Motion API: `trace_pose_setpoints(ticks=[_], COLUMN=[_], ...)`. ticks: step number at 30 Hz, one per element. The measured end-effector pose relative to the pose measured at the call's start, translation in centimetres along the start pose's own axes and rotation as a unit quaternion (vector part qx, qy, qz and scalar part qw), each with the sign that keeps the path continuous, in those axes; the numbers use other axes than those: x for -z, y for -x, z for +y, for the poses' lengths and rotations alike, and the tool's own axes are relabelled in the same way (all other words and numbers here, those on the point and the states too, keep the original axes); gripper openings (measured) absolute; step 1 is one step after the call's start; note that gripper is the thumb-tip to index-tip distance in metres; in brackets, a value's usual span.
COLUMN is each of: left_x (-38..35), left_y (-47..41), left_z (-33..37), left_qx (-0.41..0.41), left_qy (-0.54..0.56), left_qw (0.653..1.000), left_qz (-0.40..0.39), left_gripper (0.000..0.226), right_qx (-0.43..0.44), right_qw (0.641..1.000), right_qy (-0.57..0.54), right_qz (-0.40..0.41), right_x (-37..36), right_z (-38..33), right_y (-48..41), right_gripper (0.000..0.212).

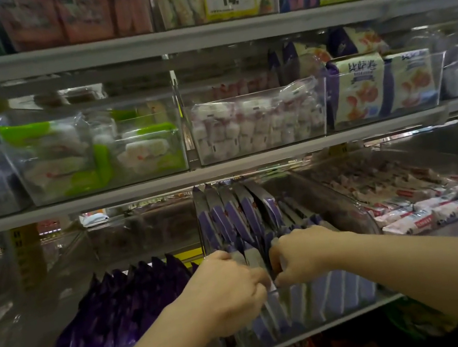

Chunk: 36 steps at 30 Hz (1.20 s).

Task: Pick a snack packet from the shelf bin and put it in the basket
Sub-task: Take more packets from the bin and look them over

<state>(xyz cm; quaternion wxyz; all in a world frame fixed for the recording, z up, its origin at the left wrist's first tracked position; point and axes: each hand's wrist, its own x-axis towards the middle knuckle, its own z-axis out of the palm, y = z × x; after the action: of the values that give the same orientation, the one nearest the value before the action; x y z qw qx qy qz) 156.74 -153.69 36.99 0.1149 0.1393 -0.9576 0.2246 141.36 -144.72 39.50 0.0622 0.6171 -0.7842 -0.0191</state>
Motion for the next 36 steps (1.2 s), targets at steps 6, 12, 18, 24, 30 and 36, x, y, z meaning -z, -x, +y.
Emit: trace_pose_setpoints(ticks=[6,12,18,24,30,36], left_x=[0.0,0.9,2.6,2.8,-1.6,-9.0], left_y=[0.5,1.5,3.2,6.2,10.6,16.5], left_z=[0.4,1.5,3.9,7.6,12.3,15.7], left_qx=[0.008,0.022,0.063,0.184,0.273,0.288], left_qy=[0.033,0.020,0.048,0.380,0.709,0.710], left_qw=[0.999,0.999,0.997,0.893,0.642,0.639], left_qz=[0.008,-0.036,0.000,0.158,0.106,0.067], left_gripper=[0.044,0.040,0.040,0.033,0.027,0.061], right_qx=[-0.060,-0.106,-0.100,-0.040,0.001,-0.060], right_qw=[0.984,0.946,0.879,0.780,0.733,0.686], right_qy=[-0.168,-0.289,-0.440,-0.598,-0.667,-0.720], right_qz=[0.023,0.104,0.155,0.179,0.135,0.086], right_x=[1.7,3.8,3.2,-1.9,-11.0,-19.4], right_z=[0.2,2.2,2.7,-0.7,-5.1,-7.2], right_y=[0.3,2.9,8.3,13.8,17.0,17.5], right_gripper=[0.029,0.016,0.013,0.024,0.043,0.073])
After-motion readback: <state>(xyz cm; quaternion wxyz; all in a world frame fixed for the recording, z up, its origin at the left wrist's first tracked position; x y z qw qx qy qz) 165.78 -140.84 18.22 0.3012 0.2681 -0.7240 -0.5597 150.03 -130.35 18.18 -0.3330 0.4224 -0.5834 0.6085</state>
